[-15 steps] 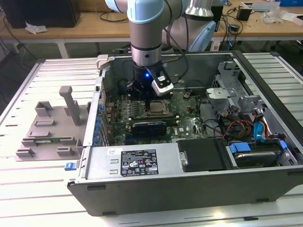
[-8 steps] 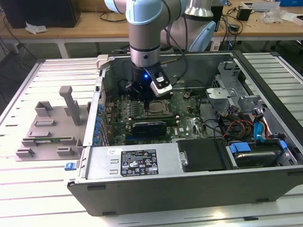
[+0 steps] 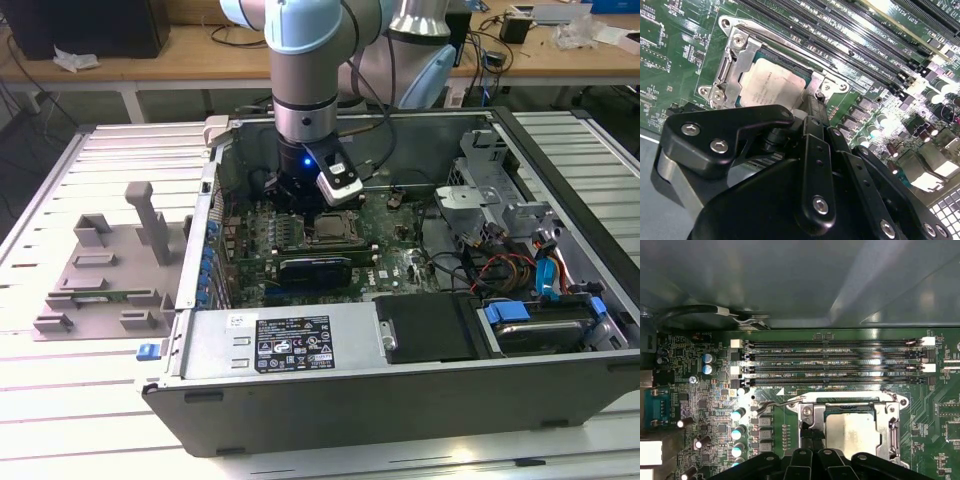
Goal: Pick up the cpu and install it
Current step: 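Close the cpu cover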
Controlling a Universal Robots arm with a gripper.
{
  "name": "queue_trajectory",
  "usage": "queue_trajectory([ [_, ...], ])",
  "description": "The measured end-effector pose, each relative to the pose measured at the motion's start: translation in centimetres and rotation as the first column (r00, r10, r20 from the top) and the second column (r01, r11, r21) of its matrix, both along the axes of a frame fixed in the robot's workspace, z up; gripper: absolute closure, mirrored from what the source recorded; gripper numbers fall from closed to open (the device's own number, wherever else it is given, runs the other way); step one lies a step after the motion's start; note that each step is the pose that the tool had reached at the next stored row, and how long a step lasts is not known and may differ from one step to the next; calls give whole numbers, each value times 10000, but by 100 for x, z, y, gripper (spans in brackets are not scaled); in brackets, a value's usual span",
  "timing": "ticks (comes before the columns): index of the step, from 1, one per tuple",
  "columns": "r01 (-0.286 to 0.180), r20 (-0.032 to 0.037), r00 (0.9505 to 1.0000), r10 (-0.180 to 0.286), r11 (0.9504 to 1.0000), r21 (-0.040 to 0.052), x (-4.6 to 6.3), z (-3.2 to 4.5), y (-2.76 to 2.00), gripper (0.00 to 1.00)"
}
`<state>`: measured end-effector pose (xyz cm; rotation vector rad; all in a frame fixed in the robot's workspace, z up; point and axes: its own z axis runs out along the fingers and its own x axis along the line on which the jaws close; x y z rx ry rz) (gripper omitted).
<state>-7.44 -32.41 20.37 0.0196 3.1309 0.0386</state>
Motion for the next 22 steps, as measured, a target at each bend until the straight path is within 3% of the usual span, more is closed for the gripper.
queue_trajectory([
  [12,0,3,10000,0,10000,8,-1,1,1,89],
  [22,0,0,10000,0,10000,4,-1,171,0,89],
])
